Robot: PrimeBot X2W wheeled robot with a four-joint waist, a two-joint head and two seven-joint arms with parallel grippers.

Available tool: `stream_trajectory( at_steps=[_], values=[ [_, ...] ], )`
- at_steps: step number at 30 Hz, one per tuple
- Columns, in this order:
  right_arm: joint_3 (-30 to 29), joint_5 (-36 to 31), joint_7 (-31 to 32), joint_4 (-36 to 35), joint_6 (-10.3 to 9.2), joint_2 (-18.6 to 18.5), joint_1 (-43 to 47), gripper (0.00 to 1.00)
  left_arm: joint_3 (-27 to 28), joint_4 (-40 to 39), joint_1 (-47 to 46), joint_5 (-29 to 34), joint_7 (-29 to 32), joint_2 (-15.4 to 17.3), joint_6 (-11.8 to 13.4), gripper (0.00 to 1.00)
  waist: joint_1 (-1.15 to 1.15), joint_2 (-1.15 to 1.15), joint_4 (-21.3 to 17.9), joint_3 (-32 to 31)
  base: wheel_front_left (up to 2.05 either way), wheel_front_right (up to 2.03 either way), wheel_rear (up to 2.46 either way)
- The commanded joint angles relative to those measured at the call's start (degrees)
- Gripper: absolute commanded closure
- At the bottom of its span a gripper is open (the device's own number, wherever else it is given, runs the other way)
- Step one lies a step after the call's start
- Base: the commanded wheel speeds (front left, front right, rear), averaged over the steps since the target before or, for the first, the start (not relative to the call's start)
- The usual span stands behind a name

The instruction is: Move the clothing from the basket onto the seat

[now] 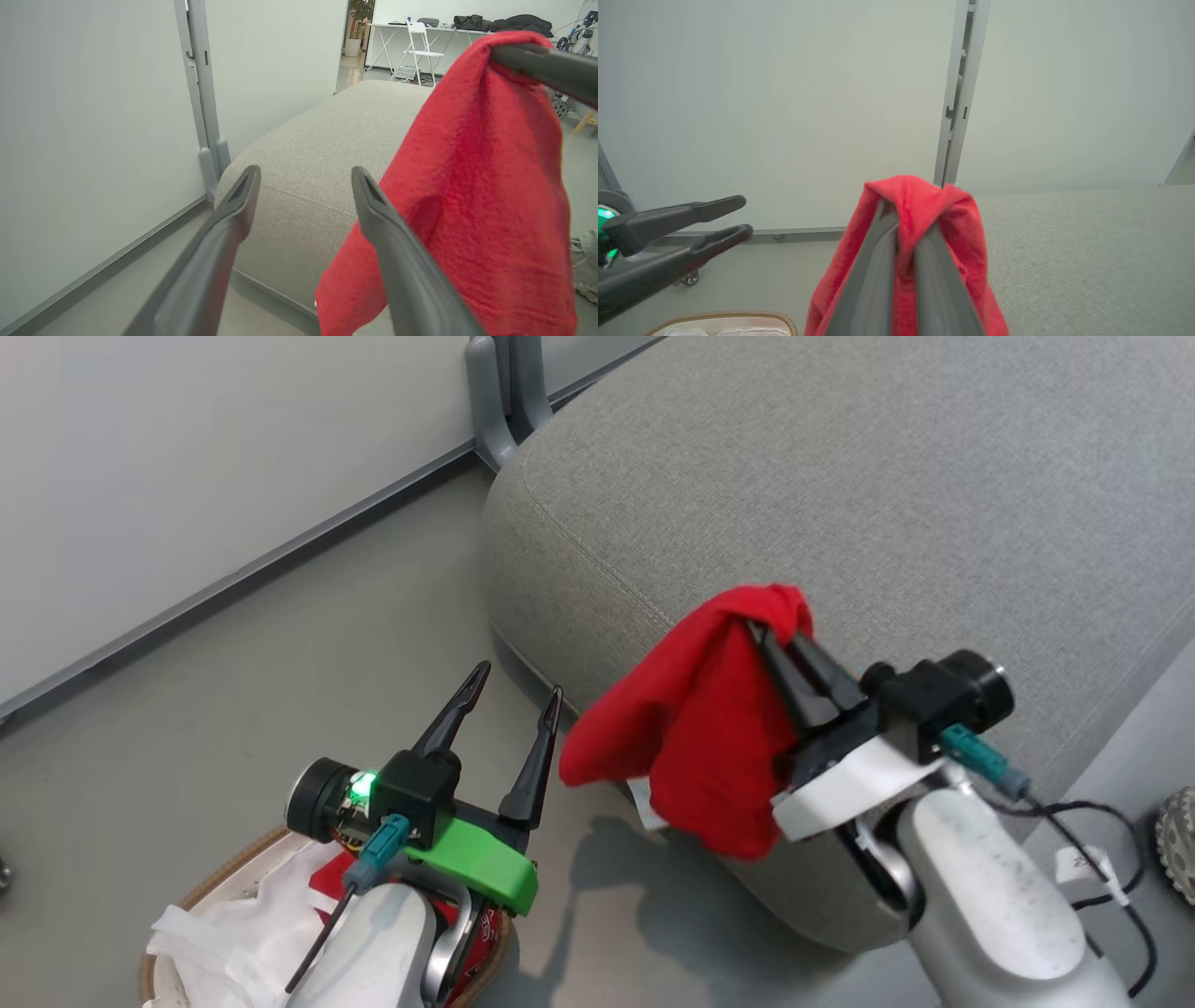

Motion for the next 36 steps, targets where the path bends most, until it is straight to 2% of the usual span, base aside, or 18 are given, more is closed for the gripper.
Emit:
stream_trajectory(
  at_steps=[1,5,9,13,18,24,30,36],
  values=[
    [-1.7,-0.6,-0.1,-1.1,-0.08,-1.1,-2.0,1.0,-0.4,0.2,-1.2,-0.8,0.0,0.6,-0.2,0.0,0.0,0.0,-0.7,1.5,0.0,0.0,0.0],
    [-3.7,-1.6,-0.1,-1.1,-0.08,-5.2,-7.6,1.0,-1.4,-0.2,-2.0,-0.8,0.0,1.8,-0.2,0.0,0.0,0.0,-0.7,3.7,0.0,0.0,0.0],
    [-3.3,-3.1,-0.1,0.9,-0.08,-9.6,-16.2,1.0,-1.0,-0.6,-2.7,-0.7,0.0,3.6,-0.2,0.0,0.0,0.0,-0.6,6.6,0.0,0.0,0.0],
    [-3.9,-3.3,-0.1,5.1,-0.08,-11.6,-25.0,1.0,-0.1,-1.7,-3.2,0.2,0.0,5.5,-0.2,0.0,0.0,0.0,-0.3,10.4,0.0,0.0,0.0],
    [-6.7,-4.4,-0.1,10.5,-0.08,-14.5,-34.7,1.0,-1.6,-2.9,-5.5,0.4,0.0,7.5,-0.2,0.0,0.0,0.0,3.0,16.6,0.0,0.0,0.0],
    [-11.9,-8.8,-0.1,16.8,-0.09,-18.9,-43.6,1.0,-4.4,-4.4,-9.8,-0.1,0.0,9.4,-0.2,0.0,0.0,0.0,7.0,23.7,0.0,0.0,0.0],
    [-18.2,-12.9,-0.1,23.1,-0.08,-20.5,-48.4,1.0,-6.7,-5.7,-14.0,-0.7,0.0,10.7,-0.2,0.0,0.0,0.0,10.5,29.1,0.0,0.0,0.0],
    [-24.2,-14.1,-0.1,28.7,-0.09,-18.7,-46.9,1.0,-8.4,-7.0,-17.5,-1.7,0.0,11.9,-0.2,0.0,0.0,0.0,12.9,33.2,0.0,0.0,0.0]
  ],
)
